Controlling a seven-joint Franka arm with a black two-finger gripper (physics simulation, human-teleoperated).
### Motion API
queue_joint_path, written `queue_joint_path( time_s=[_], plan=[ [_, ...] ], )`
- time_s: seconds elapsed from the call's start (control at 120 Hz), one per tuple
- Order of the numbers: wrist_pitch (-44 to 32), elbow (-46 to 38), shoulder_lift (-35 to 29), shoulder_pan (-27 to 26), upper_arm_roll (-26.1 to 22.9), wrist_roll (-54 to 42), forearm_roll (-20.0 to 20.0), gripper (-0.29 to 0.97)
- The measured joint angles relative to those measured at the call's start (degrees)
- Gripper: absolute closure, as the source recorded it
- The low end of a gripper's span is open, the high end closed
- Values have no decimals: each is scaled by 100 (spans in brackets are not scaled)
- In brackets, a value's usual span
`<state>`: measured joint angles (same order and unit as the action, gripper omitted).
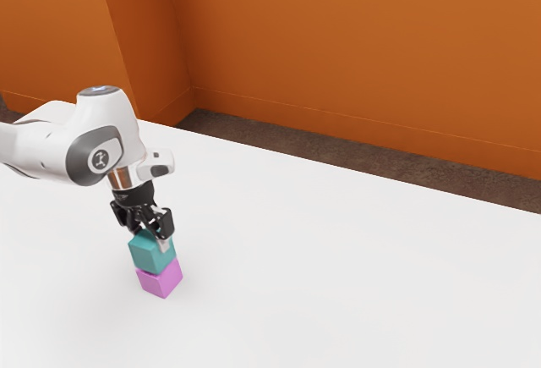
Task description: Pick up the blue block with one arm, and put the blue block on the pink block with one arm
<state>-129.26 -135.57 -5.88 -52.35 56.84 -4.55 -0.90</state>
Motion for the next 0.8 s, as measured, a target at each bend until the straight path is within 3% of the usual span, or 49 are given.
queue_joint_path(
  time_s=[0.308, 0.55, 0.8],
  plan=[
    [12, 2, 4, 13, 6, -103, 66, 9],
    [382, 312, -171, 113, -11, -172, 49, 4],
    [978, 1274, -250, 154, -34, -218, -153, 3]
  ],
)
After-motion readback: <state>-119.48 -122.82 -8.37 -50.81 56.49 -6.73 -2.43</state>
